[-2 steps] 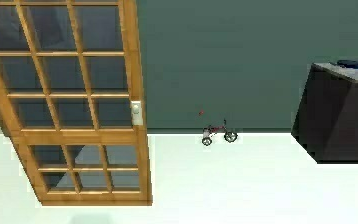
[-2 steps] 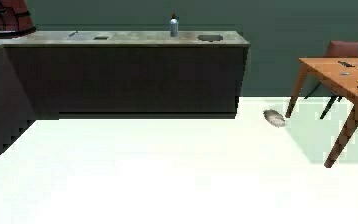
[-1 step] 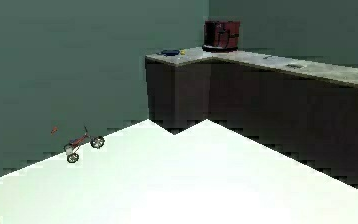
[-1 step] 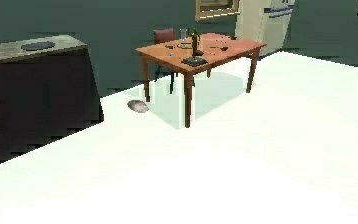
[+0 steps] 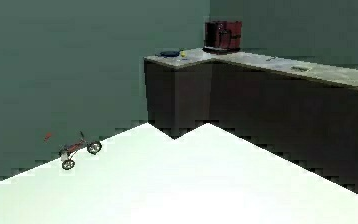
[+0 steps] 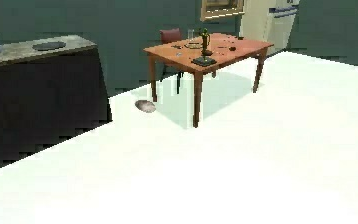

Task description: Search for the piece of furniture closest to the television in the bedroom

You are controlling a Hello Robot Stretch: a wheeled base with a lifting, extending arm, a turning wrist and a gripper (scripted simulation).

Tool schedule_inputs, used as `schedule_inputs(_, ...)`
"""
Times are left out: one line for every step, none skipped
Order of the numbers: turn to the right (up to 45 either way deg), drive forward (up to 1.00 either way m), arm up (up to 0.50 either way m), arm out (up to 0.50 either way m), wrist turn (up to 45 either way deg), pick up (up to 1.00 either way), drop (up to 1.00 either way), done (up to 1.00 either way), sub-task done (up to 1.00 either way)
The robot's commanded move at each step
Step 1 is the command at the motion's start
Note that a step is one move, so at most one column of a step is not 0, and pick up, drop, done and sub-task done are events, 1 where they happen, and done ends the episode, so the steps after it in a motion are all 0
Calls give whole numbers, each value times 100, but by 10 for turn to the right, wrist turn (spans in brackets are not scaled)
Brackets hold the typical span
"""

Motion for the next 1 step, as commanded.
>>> schedule_inputs(-450,0,0,0,0,0,0,0,0)
